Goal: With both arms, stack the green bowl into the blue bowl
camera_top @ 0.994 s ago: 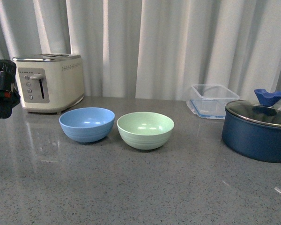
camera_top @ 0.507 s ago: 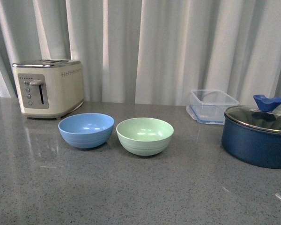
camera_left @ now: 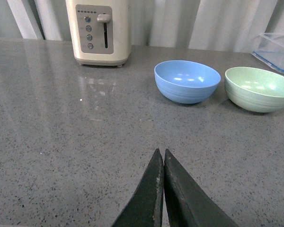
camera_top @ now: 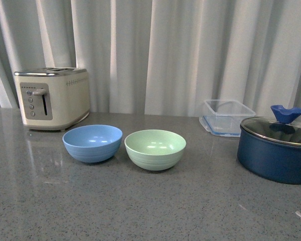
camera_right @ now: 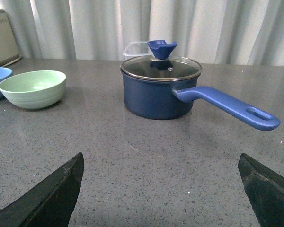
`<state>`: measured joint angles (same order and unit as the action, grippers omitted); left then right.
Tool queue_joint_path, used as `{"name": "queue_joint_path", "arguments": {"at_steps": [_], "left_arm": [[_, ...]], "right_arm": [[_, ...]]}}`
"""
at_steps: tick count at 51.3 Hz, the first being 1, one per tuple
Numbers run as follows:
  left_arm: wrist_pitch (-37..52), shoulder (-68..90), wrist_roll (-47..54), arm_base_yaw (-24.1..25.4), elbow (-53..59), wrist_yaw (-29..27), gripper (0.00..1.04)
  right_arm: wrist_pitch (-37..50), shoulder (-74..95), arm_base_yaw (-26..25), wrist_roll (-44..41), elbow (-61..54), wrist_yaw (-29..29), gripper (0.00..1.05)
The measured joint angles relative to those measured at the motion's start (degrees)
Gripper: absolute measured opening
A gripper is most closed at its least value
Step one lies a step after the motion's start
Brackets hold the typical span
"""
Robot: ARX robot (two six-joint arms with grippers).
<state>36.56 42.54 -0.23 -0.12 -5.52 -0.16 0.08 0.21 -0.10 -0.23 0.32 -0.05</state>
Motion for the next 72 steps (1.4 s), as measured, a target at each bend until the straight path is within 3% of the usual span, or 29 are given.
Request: {"name": "queue_joint_path", "arguments": {"at_steps": [19, 40, 61, 66, 72], "left_arm": [[-6.47, -12.04, 0.0, 0.0, 4.31, 0.02, 0.04], [-20.24, -26.43, 0.0, 0.0, 4.33, 0.02, 0.04], [-26.23, -32.41, 0.0, 0.0, 4.33, 0.02, 0.04], [-35.71, -40.04, 0.0, 0.0, 4.33, 0.09, 0.04], [-36.28, -42.29, 0.0, 0.0, 4.33, 0.09, 0.04]], "right_arm": [[0.0, 0.0, 0.0, 0.0, 0.0, -0.02, 0.95], [0.0, 0.0, 0.0, 0.0, 0.0, -0.02, 0.95], [0.0, 0.0, 0.0, 0.0, 0.0, 0.0, 0.95], [0.0, 0.0, 0.0, 0.0, 0.0, 0.0, 0.95], [0.0, 0.0, 0.0, 0.0, 0.0, -0.04, 0.95]]}}
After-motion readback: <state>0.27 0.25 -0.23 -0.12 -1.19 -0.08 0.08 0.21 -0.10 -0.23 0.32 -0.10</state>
